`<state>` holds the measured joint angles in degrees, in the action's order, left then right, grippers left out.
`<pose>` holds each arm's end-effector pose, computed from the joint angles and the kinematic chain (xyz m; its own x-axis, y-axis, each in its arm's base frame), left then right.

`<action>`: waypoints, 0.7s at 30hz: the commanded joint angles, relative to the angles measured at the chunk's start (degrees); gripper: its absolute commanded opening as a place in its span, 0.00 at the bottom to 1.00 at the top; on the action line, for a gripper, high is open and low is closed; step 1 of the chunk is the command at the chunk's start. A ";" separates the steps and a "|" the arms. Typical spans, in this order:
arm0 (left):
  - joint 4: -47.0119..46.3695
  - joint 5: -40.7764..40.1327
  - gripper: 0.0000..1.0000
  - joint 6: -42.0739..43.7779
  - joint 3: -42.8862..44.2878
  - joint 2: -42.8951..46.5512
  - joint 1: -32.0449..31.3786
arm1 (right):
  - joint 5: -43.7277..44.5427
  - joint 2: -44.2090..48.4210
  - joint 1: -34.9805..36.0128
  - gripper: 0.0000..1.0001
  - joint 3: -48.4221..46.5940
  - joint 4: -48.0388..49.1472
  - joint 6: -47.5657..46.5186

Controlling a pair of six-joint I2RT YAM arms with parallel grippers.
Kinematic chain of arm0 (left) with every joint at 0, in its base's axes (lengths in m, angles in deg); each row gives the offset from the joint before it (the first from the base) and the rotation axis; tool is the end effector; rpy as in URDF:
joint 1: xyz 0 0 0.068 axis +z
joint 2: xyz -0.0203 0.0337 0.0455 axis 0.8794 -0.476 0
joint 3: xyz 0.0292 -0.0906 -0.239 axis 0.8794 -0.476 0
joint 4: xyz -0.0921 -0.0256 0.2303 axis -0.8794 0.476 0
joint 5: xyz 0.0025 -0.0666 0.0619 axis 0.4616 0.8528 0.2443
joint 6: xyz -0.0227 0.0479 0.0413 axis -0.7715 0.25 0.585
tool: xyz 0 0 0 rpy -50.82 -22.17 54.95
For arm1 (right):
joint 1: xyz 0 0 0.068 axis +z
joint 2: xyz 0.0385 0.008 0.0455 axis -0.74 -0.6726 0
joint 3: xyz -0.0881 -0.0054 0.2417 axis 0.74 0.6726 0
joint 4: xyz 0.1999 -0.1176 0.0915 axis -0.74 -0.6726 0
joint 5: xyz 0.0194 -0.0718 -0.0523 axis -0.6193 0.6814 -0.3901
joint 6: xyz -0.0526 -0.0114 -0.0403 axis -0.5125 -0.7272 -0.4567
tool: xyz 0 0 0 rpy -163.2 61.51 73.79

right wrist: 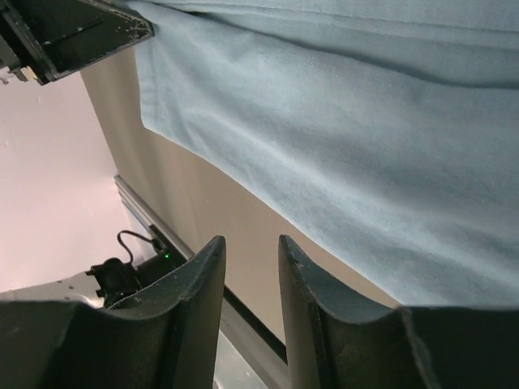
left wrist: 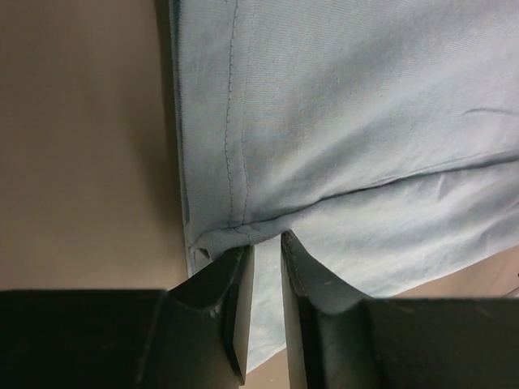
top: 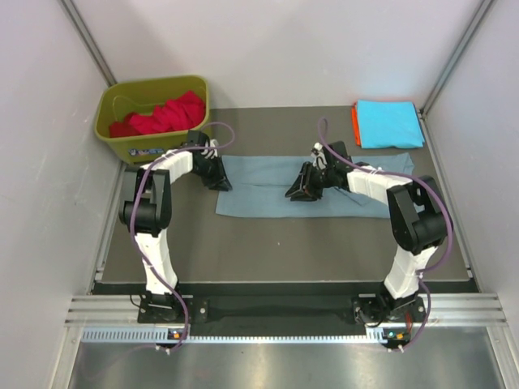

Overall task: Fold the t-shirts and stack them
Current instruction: Fold the tshirt

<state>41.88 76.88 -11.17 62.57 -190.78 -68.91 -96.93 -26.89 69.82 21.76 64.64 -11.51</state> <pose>0.3954 -0.0729 0.1333 -0.9458 -0.2139 -0.2442 -0.0683 0.8666 -0.4942 0.3295 0.1682 0.1573 -0.9697 0.2031 -0.1355 0.0260 0.6378 0.7698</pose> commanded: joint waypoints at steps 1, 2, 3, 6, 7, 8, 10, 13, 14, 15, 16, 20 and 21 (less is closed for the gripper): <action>1.35 -4.47 0.26 -1.31 1.16 -2.32 0.39 | 0.36 1.52 0.50 0.34 -1.03 -1.16 -1.47; 2.14 -4.91 0.26 -1.40 1.33 -2.75 0.39 | 0.80 2.05 0.33 0.34 -0.85 -2.03 -1.99; 3.36 -6.48 0.28 -1.66 1.85 -3.02 0.39 | 1.07 2.40 -0.28 0.34 -0.33 -2.39 -2.17; 5.22 -8.77 0.36 -1.14 2.13 -3.02 0.39 | 1.68 4.07 -2.04 0.35 1.25 -3.10 -2.18; 5.57 -9.22 0.38 -0.96 2.04 -1.98 0.39 | 1.86 4.94 -2.66 0.35 1.61 -3.27 -2.26; 5.66 -9.48 0.39 -0.87 1.51 -1.27 0.39 | 2.56 5.30 -3.01 0.35 1.78 -3.71 -2.52; 5.40 -9.31 0.42 -1.40 0.63 2.05 0.13 | 2.83 6.09 -3.45 0.37 1.61 -5.03 -3.40; 6.36 -10.71 0.44 -1.66 -1.29 8.02 -1.01 | 3.79 6.27 -2.67 0.44 1.08 -6.35 -5.16; 6.62 -11.41 0.44 -1.58 -1.91 9.79 -1.36 | 3.71 6.27 -1.88 0.45 1.17 -6.18 -5.16; 7.15 -12.20 0.44 -1.49 -2.62 11.64 -1.80 | 3.79 6.18 -1.61 0.49 1.61 -6.09 -5.08; 7.41 -12.91 0.44 -1.40 -4.45 15.22 -1.98 | 3.97 6.27 -1.17 0.50 1.78 -5.74 -4.55; 8.03 -15.20 0.48 -1.57 -10.78 23.16 -1.98 | 4.40 7.94 -0.82 0.52 3.80 -3.45 -2.18; 7.95 -15.20 0.48 -2.01 -11.93 24.30 -1.98 | 4.67 8.38 -0.73 0.53 4.07 -3.36 -1.83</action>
<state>48.00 64.99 -13.44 53.50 -172.21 -70.63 -93.26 -22.65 68.60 25.10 59.39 -14.41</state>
